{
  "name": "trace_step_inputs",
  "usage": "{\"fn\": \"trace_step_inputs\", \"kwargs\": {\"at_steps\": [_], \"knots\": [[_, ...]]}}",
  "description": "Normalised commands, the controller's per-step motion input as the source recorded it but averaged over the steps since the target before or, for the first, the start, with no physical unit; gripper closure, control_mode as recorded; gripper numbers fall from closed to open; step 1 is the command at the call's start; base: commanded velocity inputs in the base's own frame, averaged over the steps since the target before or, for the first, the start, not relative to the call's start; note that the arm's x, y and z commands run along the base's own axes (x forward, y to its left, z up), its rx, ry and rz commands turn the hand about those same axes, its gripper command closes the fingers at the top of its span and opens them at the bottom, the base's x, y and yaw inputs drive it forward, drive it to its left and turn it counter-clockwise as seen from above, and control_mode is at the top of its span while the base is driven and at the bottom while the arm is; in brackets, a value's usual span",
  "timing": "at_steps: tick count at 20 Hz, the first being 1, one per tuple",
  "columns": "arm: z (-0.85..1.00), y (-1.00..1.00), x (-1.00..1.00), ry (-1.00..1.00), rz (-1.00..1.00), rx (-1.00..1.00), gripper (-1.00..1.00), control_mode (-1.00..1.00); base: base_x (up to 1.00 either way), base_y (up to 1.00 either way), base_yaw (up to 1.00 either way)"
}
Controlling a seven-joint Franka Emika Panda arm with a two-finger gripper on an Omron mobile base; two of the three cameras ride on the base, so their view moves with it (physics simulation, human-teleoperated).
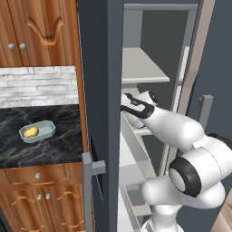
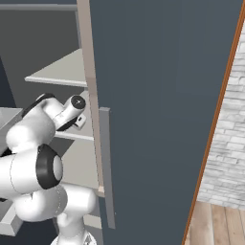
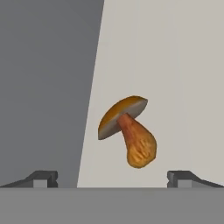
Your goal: Take the mushroom and potato out of the freezer and place them in the tupperware container on the counter. Then put the tupperware containing the vegetables back in the freezer.
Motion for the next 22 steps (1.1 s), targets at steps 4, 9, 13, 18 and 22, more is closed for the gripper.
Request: {"fn": "trace_step_inputs", "kwargs": {"at_steps": [4,9,13,18,22], "knots": [[-0.14,0.15,0.29,0.01,0.0,0.0,-1.0,-1.0,0.0,0.0,0.0],[-0.13,0.11,0.29,0.02,0.0,0.0,-1.0,-1.0,0.0,0.0,0.0],[-0.16,0.04,0.27,0.02,0.0,0.0,-1.0,-1.0,0.0,0.0,0.0],[-0.21,0.02,0.24,0.05,-0.01,0.0,-1.0,-1.0,0.0,0.0,0.0],[-0.3,0.03,0.04,0.06,-0.01,0.0,-1.0,-1.0,0.0,0.0,0.0]]}}
